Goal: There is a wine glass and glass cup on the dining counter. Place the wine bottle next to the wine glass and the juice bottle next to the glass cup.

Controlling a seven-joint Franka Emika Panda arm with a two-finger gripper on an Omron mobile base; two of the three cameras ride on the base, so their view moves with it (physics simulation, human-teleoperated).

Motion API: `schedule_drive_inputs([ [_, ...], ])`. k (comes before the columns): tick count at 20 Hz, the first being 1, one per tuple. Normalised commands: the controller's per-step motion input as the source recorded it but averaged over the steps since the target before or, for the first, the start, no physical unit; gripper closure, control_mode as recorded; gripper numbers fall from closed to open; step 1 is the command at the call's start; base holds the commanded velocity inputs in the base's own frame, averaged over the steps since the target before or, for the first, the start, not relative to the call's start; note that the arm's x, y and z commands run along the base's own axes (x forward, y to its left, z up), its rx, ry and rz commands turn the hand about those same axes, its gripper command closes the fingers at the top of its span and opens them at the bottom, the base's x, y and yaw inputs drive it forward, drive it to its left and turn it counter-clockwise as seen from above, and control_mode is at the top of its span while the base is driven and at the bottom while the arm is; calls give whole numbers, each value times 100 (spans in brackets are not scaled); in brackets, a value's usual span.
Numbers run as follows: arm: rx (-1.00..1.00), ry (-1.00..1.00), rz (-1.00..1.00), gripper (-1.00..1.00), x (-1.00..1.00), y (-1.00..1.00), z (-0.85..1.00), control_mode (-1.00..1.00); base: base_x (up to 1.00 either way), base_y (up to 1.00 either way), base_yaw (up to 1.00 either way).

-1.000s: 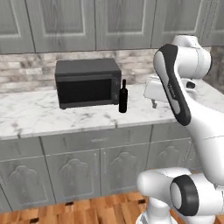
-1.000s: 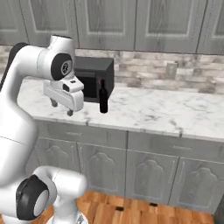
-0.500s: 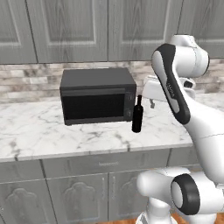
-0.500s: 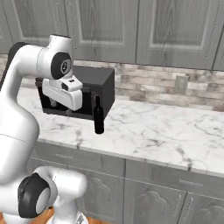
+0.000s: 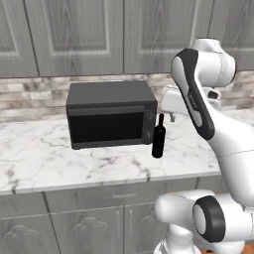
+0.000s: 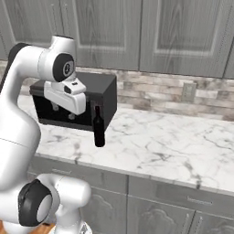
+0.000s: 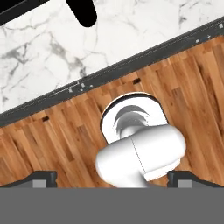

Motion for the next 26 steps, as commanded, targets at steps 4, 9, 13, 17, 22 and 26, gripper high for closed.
schedule_drive_inputs([
  [4, 8, -1, -2, -100, 18, -11, -42, -100, 19, 0, -1],
  [9, 40, 0, -14, -100, 25, -60, -100, -100, 0, 0, 0],
  [13, 41, 0, -22, -100, 37, -76, -52, -100, 0, 0, 0],
  [17, 50, 3, -22, -100, 75, -51, -27, -100, 0, 0, 0],
  [22, 47, 9, -18, -100, 86, -18, -9, -100, 0, 0, 0],
  [26, 38, 13, -15, -100, 77, 0, -5, -100, 0, 0, 0],
])
